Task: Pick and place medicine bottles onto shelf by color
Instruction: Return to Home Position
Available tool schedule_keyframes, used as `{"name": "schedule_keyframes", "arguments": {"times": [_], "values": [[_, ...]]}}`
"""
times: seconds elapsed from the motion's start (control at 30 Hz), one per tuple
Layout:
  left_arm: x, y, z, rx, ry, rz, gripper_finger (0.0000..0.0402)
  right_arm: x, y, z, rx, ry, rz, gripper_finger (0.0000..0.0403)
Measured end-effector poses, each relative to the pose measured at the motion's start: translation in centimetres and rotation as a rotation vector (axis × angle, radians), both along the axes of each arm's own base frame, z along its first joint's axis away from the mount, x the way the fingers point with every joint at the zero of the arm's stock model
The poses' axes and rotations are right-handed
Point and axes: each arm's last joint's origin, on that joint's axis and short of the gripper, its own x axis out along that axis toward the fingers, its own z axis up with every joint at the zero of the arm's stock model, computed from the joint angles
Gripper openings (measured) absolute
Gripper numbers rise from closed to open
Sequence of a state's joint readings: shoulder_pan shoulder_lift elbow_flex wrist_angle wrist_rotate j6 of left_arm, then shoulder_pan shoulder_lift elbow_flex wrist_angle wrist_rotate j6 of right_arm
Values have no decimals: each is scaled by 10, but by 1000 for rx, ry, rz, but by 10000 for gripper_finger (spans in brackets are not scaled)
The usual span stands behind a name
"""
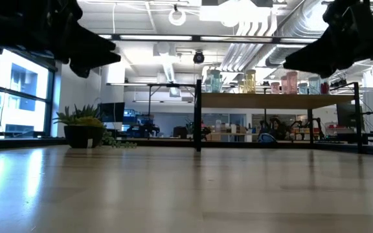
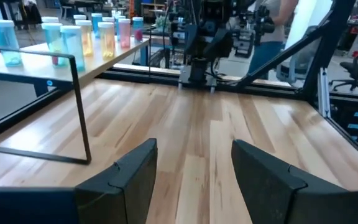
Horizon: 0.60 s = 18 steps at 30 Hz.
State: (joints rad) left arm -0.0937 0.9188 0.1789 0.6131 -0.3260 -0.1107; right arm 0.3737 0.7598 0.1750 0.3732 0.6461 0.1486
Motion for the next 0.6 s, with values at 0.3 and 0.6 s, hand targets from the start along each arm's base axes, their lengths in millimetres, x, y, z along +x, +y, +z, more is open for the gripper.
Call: {"name": "schedule_keyframes", "arguments": {"times": [0.3, 0.6], "values": [[-12, 4, -19, 18, 9, 94, 197, -17, -7, 12, -28, -69, 12, 147], [-17, 4, -13, 48, -28, 78, 197, -36, -14, 16, -28, -80, 12, 147]]}}
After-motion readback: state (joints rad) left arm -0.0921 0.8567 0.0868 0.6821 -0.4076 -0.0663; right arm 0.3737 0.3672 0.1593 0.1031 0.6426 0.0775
